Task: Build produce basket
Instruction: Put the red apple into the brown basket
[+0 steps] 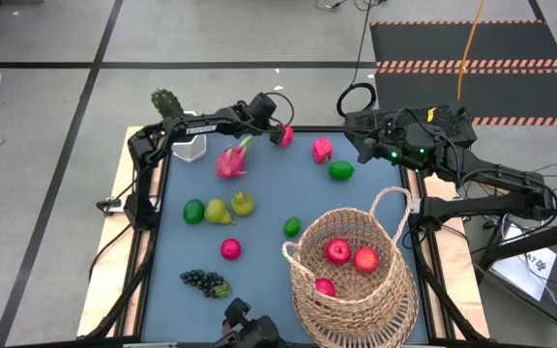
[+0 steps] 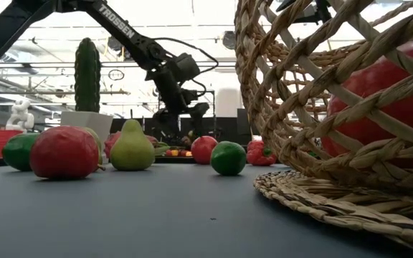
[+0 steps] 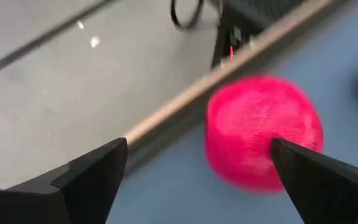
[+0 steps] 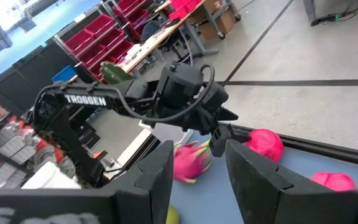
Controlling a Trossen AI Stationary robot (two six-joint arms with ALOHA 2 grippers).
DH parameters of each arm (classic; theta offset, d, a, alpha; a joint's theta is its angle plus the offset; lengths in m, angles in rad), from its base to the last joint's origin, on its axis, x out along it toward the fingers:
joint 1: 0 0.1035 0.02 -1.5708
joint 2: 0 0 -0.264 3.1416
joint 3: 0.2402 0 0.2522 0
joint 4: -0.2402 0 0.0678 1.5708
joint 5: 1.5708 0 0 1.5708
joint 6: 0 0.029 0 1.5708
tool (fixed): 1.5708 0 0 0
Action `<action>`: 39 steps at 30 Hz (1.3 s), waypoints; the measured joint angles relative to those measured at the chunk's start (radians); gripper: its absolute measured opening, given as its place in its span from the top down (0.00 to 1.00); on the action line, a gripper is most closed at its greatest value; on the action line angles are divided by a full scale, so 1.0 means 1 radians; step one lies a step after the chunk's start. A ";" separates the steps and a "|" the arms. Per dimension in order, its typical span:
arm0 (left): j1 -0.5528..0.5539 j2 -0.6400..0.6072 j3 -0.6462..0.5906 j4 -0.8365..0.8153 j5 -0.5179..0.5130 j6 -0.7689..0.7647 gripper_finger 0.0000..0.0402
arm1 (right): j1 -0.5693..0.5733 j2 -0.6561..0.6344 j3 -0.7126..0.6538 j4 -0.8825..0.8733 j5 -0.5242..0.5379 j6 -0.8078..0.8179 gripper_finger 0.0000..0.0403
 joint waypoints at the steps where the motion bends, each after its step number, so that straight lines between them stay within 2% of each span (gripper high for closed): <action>1: 0.000 -0.008 0.001 -0.048 0.013 0.013 0.01 | 0.000 0.000 0.000 -0.001 -0.009 0.000 0.65; 5: -0.005 -0.037 0.041 -0.317 0.021 0.022 0.01 | 0.003 0.000 0.000 -0.001 -0.012 0.001 0.65; 7: -0.012 -0.087 0.070 -0.358 0.020 0.025 0.01 | 0.007 0.000 0.000 -0.001 -0.011 0.003 0.65; 12: -0.031 -0.159 0.079 -0.255 0.022 0.023 0.01 | 0.007 0.004 0.000 -0.002 -0.010 -0.010 0.65; 14: -0.026 -0.162 0.086 -0.229 0.065 -0.021 0.01 | 0.007 0.005 0.000 -0.004 -0.010 -0.021 0.65; 16: -0.016 -0.138 0.114 -0.246 0.108 -0.050 0.01 | 0.007 0.009 0.000 -0.002 -0.009 -0.027 0.65; 19: -0.010 -0.091 0.127 -0.310 0.111 -0.052 0.01 | 0.007 0.014 0.000 -0.006 -0.010 -0.027 0.65; 24: -0.014 -0.056 0.131 -0.324 0.177 -0.058 0.01 | 0.007 0.019 0.000 -0.004 -0.011 -0.019 0.65; 27: -0.014 -0.036 0.130 -0.336 0.182 -0.062 0.01 | 0.007 0.021 0.000 -0.007 -0.011 -0.003 0.65; 34: -0.017 -0.039 0.130 -0.321 0.167 -0.052 0.01 | 0.007 0.021 0.000 -0.007 -0.014 -0.001 0.65; 39: -0.011 -0.020 0.130 -0.241 0.190 -0.026 0.01 | 0.007 0.021 0.000 -0.008 -0.015 -0.002 0.65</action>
